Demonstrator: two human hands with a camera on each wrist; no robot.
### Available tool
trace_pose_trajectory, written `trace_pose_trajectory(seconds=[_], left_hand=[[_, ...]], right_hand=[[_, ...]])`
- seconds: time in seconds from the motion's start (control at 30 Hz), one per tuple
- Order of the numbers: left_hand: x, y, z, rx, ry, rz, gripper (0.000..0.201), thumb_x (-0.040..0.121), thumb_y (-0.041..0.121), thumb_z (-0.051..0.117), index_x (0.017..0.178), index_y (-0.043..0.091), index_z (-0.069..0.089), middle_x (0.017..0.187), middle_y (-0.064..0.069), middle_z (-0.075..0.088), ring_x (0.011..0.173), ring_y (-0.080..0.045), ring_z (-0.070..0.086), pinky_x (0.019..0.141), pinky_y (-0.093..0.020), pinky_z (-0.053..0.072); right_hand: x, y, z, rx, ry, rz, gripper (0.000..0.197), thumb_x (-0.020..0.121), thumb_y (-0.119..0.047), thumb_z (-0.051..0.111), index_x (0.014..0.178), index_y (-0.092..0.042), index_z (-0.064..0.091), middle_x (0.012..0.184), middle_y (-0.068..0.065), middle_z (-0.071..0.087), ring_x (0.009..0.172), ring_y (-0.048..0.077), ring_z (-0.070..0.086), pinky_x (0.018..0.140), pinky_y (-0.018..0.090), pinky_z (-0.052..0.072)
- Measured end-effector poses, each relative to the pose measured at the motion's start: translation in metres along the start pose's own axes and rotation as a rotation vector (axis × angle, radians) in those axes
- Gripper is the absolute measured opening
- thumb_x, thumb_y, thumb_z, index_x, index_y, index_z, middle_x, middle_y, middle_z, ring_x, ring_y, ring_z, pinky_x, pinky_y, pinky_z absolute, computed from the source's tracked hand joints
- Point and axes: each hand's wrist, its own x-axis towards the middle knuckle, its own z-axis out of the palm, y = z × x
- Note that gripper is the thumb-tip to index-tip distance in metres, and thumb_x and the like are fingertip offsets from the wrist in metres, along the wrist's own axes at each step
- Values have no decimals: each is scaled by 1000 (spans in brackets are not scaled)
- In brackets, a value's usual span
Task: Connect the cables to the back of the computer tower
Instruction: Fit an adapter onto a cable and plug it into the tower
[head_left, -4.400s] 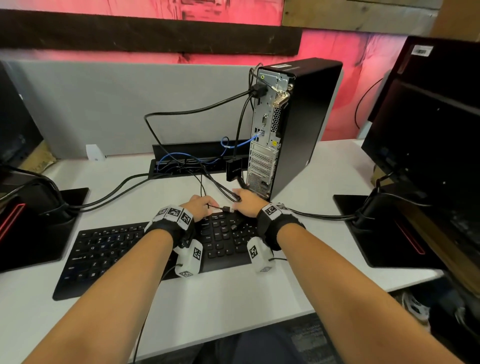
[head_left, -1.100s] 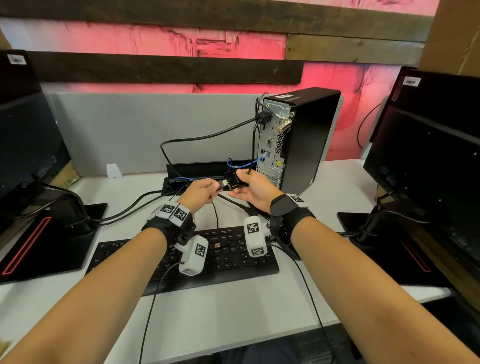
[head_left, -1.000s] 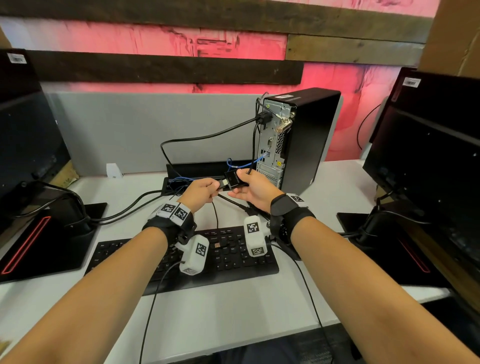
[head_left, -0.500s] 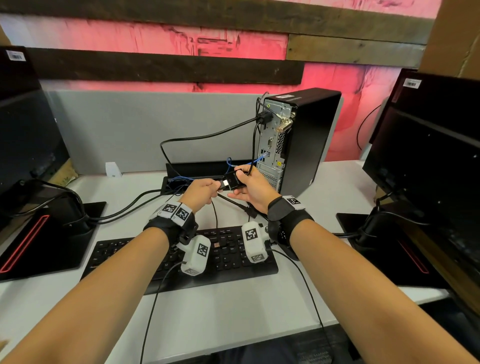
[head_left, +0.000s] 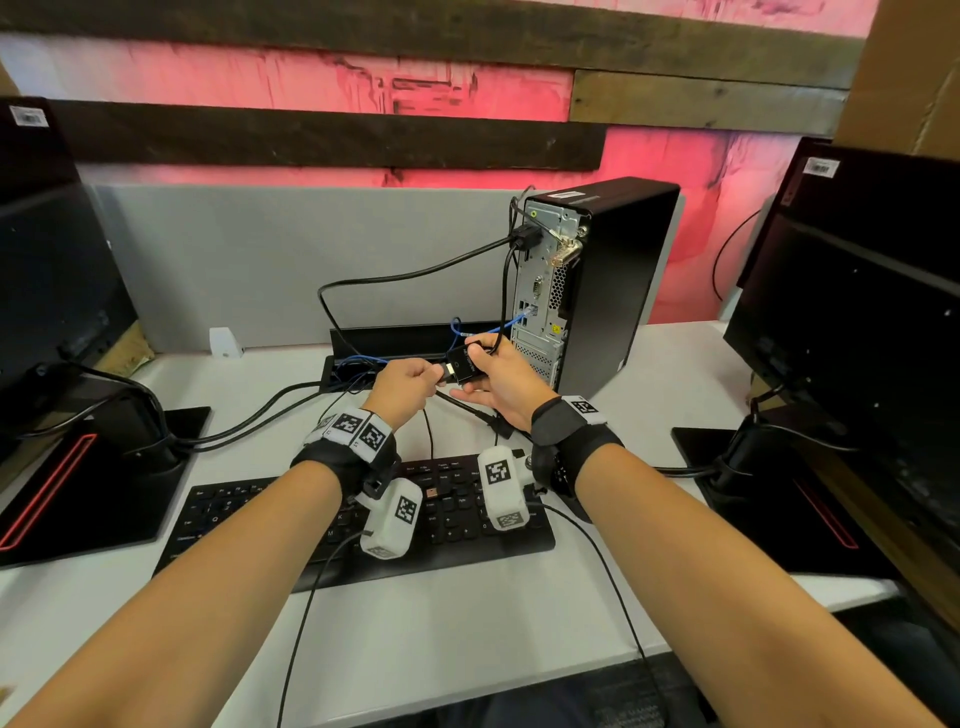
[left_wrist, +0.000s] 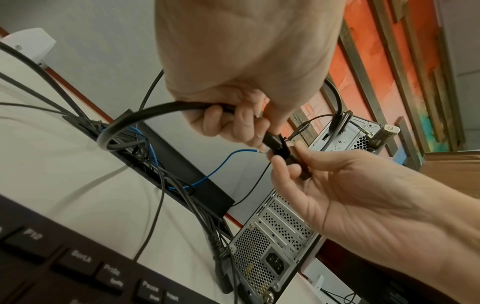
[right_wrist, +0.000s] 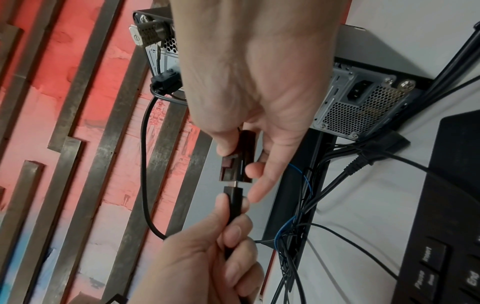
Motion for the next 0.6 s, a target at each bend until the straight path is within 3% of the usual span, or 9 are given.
trace_pose_trajectory(seconds=[0.13, 0.3, 0.4, 0.53, 0.6], left_hand=[[-2, 4, 2, 23, 15, 13, 23, 96, 22, 47, 81, 14, 63, 65, 1, 51, 70, -19, 48, 74, -32, 42], [-5, 3, 10, 35, 25, 5, 28, 96, 20, 45, 71, 21, 55, 67, 0, 52, 69, -18, 49, 76, -33, 45], [-4, 4, 16, 63, 53, -21, 28, 96, 16, 42, 70, 18, 55, 74, -5, 55, 73, -19, 50, 80, -37, 47], [-3, 10, 22, 57, -26, -46, 19, 99, 14, 35, 95, 12, 54, 82, -3, 57, 69, -13, 54, 70, -27, 44], [-3, 6, 19, 150, -53, -45, 23, 100, 22, 36, 99, 11, 55, 88, -6, 56, 78, -17, 55, 71, -27, 41]], right_hand=[[0, 0, 0, -17, 3, 12, 14, 101, -15, 44, 114, -16, 50, 107, 12, 52, 64, 17, 53, 79, 41, 59], [0, 1, -1, -73, 28, -11, 16, 101, -15, 44, 116, -16, 49, 102, 9, 53, 63, 15, 51, 79, 40, 59], [4, 4, 1, -146, 82, -47, 16, 101, -17, 44, 116, -16, 49, 106, 11, 53, 61, 12, 50, 74, 36, 59], [7, 8, 4, -255, 103, -94, 26, 101, -19, 45, 125, -11, 49, 109, 12, 54, 57, 13, 50, 73, 36, 58], [7, 11, 1, -364, 88, -88, 30, 100, -21, 46, 128, -10, 47, 103, 12, 56, 61, 13, 49, 68, 30, 54]])
